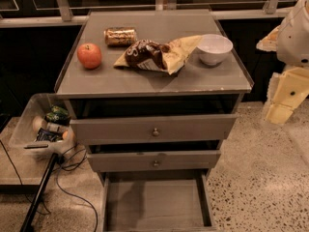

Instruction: Place brown chip bag into bottom drawer

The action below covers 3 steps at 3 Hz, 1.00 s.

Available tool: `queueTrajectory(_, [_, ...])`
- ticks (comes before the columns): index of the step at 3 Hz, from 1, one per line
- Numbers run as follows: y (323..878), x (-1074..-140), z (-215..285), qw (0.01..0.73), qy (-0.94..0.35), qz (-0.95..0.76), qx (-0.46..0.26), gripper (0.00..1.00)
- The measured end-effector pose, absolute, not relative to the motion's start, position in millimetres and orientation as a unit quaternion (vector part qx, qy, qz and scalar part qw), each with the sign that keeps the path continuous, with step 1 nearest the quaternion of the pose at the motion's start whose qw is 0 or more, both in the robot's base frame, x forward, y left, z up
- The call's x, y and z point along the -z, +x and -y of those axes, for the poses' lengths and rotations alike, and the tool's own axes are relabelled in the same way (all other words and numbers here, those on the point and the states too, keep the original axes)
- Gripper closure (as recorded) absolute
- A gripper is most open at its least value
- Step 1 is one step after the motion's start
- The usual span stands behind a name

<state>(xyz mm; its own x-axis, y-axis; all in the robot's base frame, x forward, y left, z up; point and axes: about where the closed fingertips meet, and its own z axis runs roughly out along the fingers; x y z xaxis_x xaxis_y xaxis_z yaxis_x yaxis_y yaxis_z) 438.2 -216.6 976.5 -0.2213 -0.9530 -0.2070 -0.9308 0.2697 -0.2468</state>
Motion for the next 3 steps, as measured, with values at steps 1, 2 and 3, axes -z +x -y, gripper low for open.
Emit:
queueTrajectory(1, [439,-977,216,0.161,-0.603,-0.781,0.035,0.00])
queueTrajectory(2, [450,-988,203,0.180,-0.599,-0.779,0.047,0.00])
queueTrajectory(3, [467,-1000,187,0.208,-0.593,-0.776,0.055,0.00])
